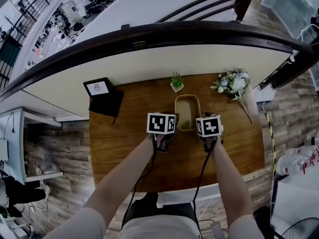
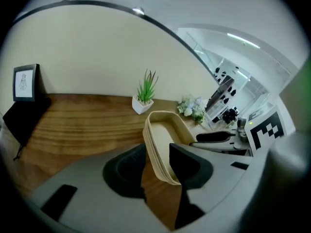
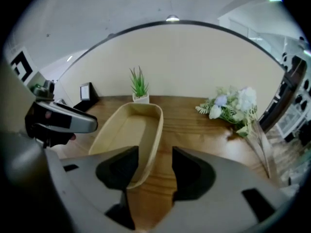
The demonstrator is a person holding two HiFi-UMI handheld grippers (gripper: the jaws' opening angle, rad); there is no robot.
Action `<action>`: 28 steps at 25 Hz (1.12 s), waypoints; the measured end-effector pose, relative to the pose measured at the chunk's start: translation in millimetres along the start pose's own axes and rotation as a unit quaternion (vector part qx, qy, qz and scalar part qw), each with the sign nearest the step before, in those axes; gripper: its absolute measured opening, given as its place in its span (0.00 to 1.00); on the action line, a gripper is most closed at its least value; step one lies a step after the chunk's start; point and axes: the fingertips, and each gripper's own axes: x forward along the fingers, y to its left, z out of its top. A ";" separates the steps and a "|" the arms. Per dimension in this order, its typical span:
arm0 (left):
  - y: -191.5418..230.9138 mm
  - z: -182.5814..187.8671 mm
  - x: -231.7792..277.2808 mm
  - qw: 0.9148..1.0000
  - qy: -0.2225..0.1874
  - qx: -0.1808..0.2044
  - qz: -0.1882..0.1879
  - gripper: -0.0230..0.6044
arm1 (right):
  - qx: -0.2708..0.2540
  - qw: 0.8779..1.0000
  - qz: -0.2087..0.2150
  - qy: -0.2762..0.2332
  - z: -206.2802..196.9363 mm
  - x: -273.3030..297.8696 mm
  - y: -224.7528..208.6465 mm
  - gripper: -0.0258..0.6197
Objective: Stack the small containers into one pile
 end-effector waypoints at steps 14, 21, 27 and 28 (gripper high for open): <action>-49.8 95.7 -190.5 0.957 -0.217 0.189 0.030 0.13 | -0.006 0.968 0.077 -0.239 107.4 -213.3 72.9 0.24; -91.6 111.1 -292.5 0.917 -0.303 0.260 0.030 0.08 | -0.012 0.934 0.077 -0.350 122.5 -331.6 112.4 0.15; -117.4 92.3 -362.1 0.895 -0.346 0.280 0.016 0.06 | -0.037 0.910 0.062 -0.409 115.3 -411.0 148.6 0.07; -120.7 87.1 -370.9 0.893 -0.350 0.282 0.013 0.06 | -0.037 0.906 0.061 -0.417 112.6 -421.7 154.4 0.07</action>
